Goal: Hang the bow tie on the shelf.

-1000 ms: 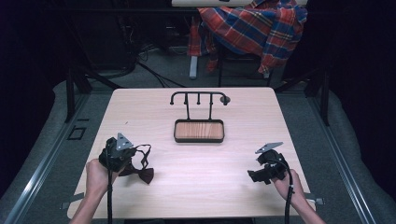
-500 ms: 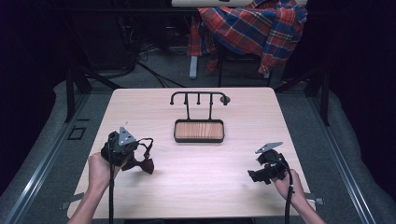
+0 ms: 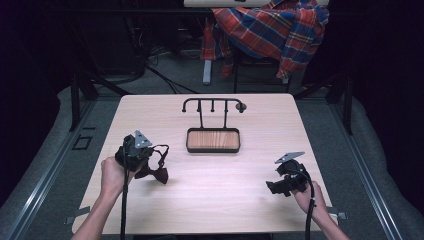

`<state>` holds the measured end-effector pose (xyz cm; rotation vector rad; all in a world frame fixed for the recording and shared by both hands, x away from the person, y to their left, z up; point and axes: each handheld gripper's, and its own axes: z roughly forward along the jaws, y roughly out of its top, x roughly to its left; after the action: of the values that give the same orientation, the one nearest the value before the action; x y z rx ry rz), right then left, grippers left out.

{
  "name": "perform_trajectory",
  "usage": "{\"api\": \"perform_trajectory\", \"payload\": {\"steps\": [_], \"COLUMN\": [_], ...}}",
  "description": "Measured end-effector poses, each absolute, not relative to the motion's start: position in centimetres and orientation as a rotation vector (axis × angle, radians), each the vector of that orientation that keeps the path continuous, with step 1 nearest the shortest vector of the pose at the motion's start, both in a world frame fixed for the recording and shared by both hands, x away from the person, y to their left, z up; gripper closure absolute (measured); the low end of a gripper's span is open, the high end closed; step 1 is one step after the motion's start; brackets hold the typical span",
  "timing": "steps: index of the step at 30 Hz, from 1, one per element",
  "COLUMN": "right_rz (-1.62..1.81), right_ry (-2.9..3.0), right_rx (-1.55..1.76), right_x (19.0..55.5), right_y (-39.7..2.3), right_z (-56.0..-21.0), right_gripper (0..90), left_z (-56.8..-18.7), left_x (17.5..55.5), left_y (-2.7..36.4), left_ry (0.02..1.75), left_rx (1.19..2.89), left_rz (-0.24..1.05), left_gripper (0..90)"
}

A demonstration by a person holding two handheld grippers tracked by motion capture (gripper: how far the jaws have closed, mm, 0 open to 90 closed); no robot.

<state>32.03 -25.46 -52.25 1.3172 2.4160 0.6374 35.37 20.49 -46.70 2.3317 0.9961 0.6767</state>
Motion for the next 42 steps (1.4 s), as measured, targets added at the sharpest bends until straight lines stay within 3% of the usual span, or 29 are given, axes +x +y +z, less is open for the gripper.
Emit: {"api": "perform_trajectory", "payload": {"steps": [42], "right_rz": [0.625], "right_ry": [2.424], "right_rx": [1.311], "right_x": [32.2], "right_y": [-25.7], "right_z": [-52.3], "right_gripper": [15.0], "left_z": [-40.8], "left_x": [40.1], "left_y": [16.0], "left_ry": [0.902], "left_rx": [2.333], "left_rz": [0.716], "left_gripper": [89.3]}}
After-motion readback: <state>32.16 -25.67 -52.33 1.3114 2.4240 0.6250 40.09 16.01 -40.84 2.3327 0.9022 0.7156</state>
